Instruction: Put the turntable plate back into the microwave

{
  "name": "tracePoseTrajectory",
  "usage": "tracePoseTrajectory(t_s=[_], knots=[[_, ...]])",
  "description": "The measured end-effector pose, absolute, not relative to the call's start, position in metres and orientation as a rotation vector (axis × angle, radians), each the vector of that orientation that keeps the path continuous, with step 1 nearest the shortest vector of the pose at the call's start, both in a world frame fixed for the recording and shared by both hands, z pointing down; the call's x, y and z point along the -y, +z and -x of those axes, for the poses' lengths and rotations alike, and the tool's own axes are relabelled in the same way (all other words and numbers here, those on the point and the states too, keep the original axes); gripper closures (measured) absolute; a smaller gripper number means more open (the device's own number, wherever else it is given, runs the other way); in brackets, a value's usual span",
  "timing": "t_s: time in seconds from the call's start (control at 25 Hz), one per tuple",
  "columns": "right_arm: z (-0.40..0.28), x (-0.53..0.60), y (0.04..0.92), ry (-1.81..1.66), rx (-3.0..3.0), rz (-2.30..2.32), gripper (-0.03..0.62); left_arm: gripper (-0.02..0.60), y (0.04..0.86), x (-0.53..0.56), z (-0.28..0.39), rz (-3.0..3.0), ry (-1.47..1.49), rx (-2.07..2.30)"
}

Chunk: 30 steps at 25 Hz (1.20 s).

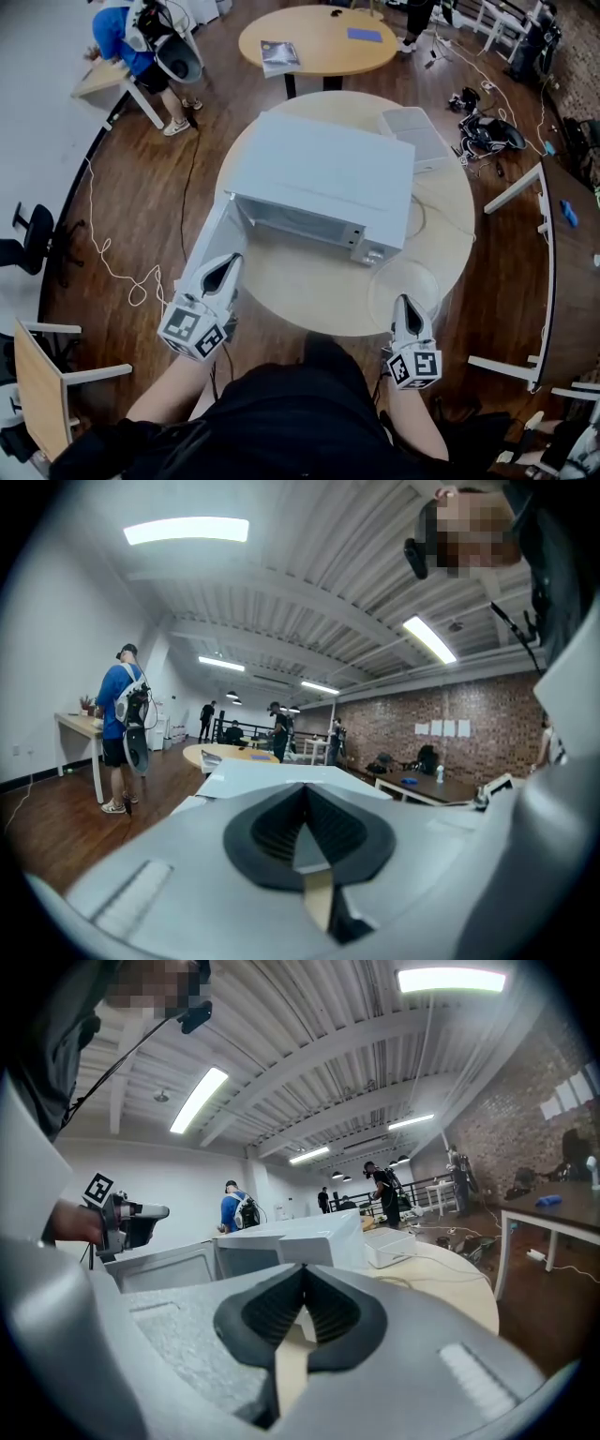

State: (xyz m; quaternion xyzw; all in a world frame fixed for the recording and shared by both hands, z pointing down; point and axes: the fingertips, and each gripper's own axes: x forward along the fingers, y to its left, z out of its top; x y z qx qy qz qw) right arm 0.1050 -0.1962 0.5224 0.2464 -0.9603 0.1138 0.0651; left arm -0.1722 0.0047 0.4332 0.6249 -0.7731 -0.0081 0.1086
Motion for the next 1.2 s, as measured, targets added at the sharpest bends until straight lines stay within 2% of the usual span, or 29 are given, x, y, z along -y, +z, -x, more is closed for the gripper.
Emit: tracePoseTrajectory(t_s=[0.68, 0.96, 1.2], knots=[[-0.059, 0.27, 0.498, 0.233, 2.962, -0.759, 0.592, 0.578, 0.429, 0.08, 0.212, -1.86, -0.008, 2.25], [-0.053, 0.245, 0.513, 0.254, 2.888, -0.77, 0.592, 0.578, 0.419, 0.089, 0.203, -2.041, 0.137, 2.223], [-0.05, 0.236, 0.506, 0.276, 2.85, -0.958, 0.592, 0.578, 0.39, 0.11, 0.198, -2.273, 0.113, 2.115]])
